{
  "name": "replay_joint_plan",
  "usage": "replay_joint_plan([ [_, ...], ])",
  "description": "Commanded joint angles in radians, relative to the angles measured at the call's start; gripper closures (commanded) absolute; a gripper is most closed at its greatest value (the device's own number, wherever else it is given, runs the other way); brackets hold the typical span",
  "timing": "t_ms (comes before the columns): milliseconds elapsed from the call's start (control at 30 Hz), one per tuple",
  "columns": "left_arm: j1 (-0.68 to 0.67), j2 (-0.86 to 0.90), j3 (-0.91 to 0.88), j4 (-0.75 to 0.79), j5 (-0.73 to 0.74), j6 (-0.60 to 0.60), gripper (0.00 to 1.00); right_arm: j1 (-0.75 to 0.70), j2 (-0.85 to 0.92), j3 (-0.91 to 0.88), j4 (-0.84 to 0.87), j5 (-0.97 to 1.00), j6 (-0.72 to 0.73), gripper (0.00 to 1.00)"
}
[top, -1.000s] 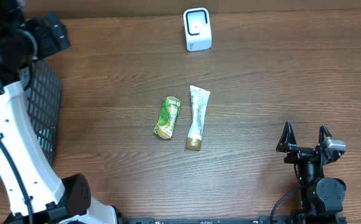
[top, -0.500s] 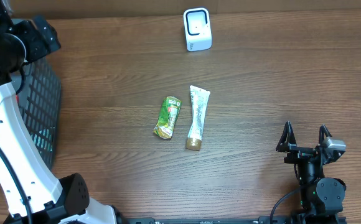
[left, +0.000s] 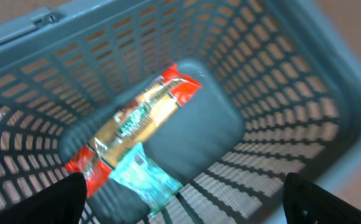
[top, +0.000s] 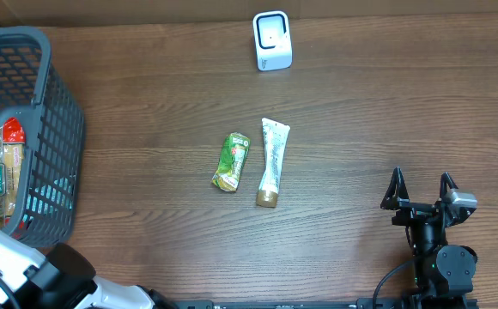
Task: Scan the item barcode
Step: 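Reach into the basket and grasp the spaghetti pack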
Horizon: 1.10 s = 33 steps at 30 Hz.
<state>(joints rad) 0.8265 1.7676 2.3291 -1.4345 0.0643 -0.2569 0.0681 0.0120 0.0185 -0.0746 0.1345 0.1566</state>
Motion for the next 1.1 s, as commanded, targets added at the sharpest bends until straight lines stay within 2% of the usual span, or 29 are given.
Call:
replay_joint_plan([
  [0, -0.001, 0.058, -0.149, 0.09, -0.102, 0.063, 0.08, 0.009, -0.009, -0.011, 0.005, 0.004, -0.001, 0.0],
  [167, 0.0, 0.097, -0.297, 0.203, -0.135, 0.24, 0.07, 0.009, -0.009, -0.011, 0.005, 0.004, -0.001, 0.0],
  [267, 0.003, 0.134, -0.373, 0.269, -0.145, 0.368, 0.0, 0.009, -0.009, -0.011, 0.005, 0.004, -0.001, 0.0],
  [400, 0.006, 0.203, -0.427, 0.326, -0.146, 0.484, 0.0, 0.009, -0.009, -0.011, 0.005, 0.004, -0.001, 0.0],
  [733, 0.009, 0.411, -0.436, 0.408, -0.171, 0.529, 0.0, 0.009, -0.009, -0.011, 0.005, 0.004, -0.001, 0.0],
  [1067, 0.012, 0.529, -0.436, 0.47, -0.24, 0.571, 0.05, 0.009, -0.009, -0.011, 0.005, 0.004, -0.001, 0.0],
])
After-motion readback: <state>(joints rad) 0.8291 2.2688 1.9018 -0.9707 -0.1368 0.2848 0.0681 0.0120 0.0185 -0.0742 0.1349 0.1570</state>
